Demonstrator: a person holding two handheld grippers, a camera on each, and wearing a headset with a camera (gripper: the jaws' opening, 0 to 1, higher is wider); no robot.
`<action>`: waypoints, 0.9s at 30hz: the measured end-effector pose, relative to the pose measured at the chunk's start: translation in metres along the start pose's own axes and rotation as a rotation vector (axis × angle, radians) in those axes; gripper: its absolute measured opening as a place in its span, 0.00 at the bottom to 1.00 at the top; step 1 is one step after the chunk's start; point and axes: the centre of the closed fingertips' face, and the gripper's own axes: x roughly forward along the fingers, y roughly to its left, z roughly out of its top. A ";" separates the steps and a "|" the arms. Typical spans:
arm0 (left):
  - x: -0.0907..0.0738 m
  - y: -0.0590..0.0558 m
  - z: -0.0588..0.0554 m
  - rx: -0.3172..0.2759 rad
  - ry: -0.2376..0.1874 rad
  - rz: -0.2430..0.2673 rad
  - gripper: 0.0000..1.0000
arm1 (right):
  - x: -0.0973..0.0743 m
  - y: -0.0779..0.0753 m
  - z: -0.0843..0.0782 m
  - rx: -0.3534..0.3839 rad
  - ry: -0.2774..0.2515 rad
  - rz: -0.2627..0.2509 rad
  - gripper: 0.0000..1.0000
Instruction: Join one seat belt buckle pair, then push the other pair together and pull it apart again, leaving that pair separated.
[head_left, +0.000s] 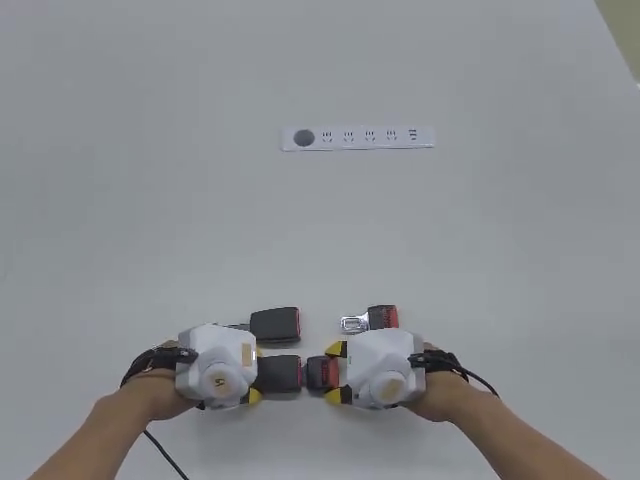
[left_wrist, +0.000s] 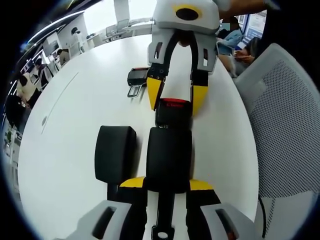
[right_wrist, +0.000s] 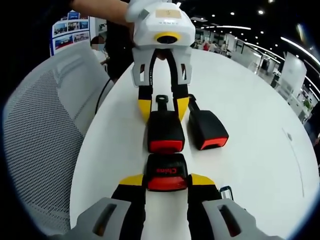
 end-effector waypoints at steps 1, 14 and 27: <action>0.000 0.000 0.000 0.000 0.000 0.002 0.29 | -0.001 0.001 0.002 0.004 0.001 -0.002 0.26; -0.003 0.001 -0.003 0.015 -0.008 -0.002 0.29 | -0.004 0.003 0.007 -0.005 0.005 0.003 0.27; -0.002 -0.004 -0.002 0.020 -0.023 -0.009 0.31 | -0.007 0.007 0.014 -0.031 0.001 0.007 0.31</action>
